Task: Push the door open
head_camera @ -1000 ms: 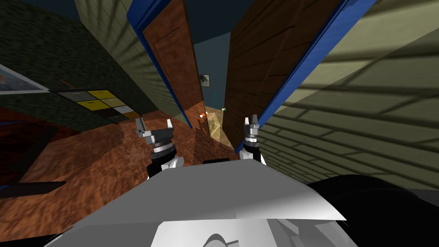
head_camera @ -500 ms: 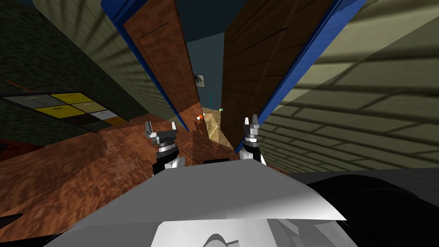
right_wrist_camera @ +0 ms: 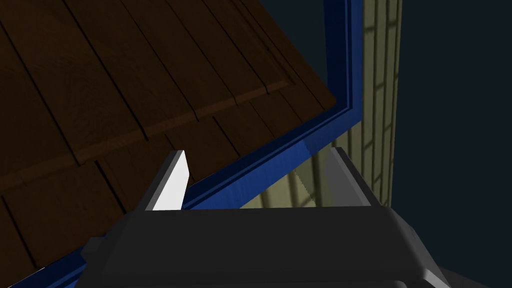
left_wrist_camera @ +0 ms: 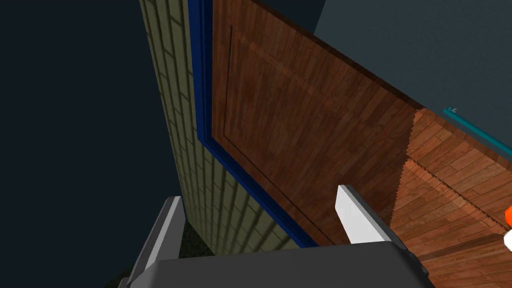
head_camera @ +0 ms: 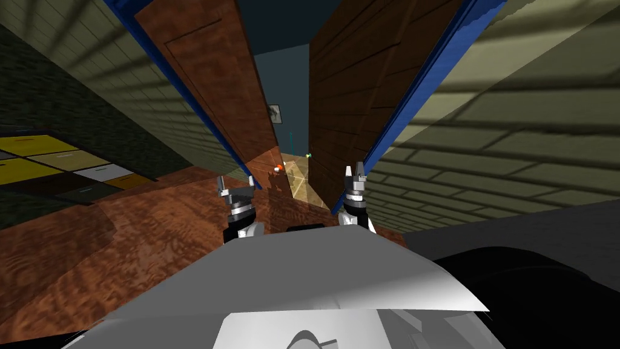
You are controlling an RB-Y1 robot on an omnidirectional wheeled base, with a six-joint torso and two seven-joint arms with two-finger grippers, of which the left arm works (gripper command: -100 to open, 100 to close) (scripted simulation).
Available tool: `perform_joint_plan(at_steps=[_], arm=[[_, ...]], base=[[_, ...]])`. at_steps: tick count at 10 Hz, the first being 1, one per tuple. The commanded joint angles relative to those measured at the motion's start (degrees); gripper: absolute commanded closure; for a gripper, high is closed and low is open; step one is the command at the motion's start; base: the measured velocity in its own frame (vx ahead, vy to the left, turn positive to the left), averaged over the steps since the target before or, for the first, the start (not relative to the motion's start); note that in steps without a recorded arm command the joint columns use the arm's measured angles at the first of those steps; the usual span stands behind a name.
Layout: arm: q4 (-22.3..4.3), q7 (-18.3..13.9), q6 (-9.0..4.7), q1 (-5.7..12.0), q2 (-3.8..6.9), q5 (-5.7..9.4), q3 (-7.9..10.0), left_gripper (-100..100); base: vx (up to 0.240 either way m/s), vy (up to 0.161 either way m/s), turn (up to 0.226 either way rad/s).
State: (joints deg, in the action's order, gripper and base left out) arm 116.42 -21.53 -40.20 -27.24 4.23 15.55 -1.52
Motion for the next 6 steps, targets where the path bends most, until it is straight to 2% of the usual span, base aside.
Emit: perform_joint_plan(at_steps=[1, 6], arm=[[-1.53, -1.79, -0.52, -0.35, 0.2, 0.72, -0.48, -100], [-7.77, -7.25, -1.78, 0.39, 0.73, 3.27, -1.32, -100]], base=[[0.069, 0.097, -0.187], [0.059, 0.114, -0.205]])
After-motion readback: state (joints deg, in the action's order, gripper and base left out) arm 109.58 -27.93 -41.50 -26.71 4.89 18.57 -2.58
